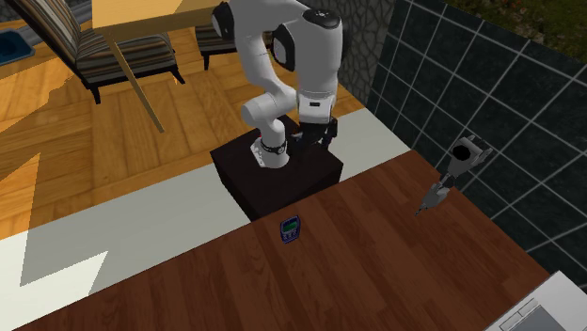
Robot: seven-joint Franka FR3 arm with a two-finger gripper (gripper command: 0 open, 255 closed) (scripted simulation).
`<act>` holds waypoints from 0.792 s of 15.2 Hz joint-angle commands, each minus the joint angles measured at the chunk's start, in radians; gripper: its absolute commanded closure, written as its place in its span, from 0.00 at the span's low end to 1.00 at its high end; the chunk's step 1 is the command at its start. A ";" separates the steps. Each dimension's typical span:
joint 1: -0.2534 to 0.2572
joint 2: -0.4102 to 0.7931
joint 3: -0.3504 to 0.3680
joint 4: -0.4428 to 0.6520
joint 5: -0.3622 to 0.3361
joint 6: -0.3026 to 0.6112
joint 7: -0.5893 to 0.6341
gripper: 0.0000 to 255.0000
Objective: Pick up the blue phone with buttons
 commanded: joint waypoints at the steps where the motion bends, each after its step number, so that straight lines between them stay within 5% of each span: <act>1: -0.006 0.074 -0.044 0.060 0.006 0.023 -0.044 0.00; 12: -0.043 0.460 -0.240 0.437 0.162 0.037 -0.281 0.00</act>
